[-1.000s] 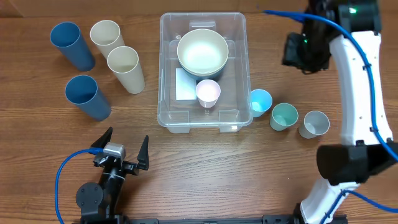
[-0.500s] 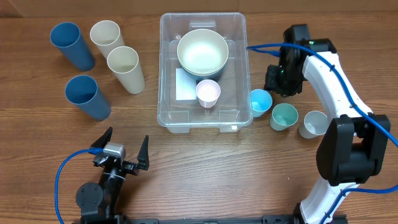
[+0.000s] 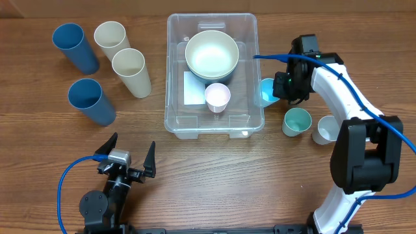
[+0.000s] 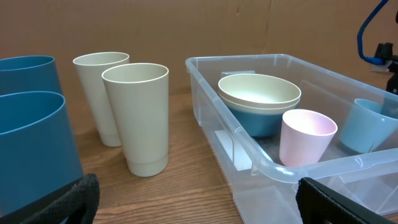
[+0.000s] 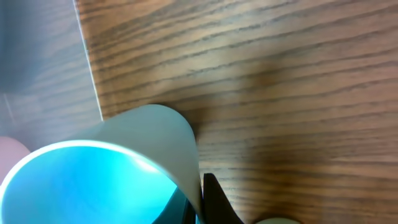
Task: Pack container
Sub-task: 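Grasp the light-blue cup with the right gripper and lift it, then drop the light-blue cup into the pink cup in the bin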
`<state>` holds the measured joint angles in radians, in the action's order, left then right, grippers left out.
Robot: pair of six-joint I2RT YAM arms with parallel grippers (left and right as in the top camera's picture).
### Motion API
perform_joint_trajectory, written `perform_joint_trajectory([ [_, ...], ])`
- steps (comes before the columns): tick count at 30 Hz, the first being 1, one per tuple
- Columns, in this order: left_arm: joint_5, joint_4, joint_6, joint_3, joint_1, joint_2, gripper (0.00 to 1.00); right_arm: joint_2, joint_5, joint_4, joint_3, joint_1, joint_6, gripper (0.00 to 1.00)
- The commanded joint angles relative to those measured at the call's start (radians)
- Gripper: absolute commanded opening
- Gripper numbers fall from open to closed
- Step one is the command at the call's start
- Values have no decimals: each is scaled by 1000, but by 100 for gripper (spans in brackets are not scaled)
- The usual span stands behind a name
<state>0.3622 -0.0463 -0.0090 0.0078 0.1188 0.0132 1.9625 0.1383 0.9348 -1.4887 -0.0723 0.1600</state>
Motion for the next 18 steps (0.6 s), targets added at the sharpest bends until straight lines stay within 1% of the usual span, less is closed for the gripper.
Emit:
perform_joint_trajectory([
  [1, -3, -1, -14, -3, 5, -8, 100, -5, -31, 56, -151, 72, 32, 4],
  [3, -3, -1, -14, -3, 5, -8, 100, -5, -29, 169, -328, 123, 42, 4],
  [5, -3, -1, -14, -3, 5, -8, 100, -5, -28, 295, -526, 134, 41, 4],
  [7, -3, -1, -14, -3, 5, -8, 100, -5, 22, 397, -676, 108, 13, 4],
  [9, -3, -1, -14, -3, 5, -8, 100, -6, 50, 488, -772, 42, -8, 4],
  [11, -3, -2, -14, -3, 5, -8, 100, -6, 50, 529, -788, -36, -21, 4],
  [14, -3, -1, -14, -3, 5, -8, 100, -6, -11, 579, -769, -222, -35, 4],
  [17, -3, -1, -14, -3, 5, -8, 100, -2, -69, 576, -731, -333, -34, 4],
  [18, -3, -1, -14, -3, 5, -8, 100, 0, -82, 565, -710, -350, -33, 4],
])
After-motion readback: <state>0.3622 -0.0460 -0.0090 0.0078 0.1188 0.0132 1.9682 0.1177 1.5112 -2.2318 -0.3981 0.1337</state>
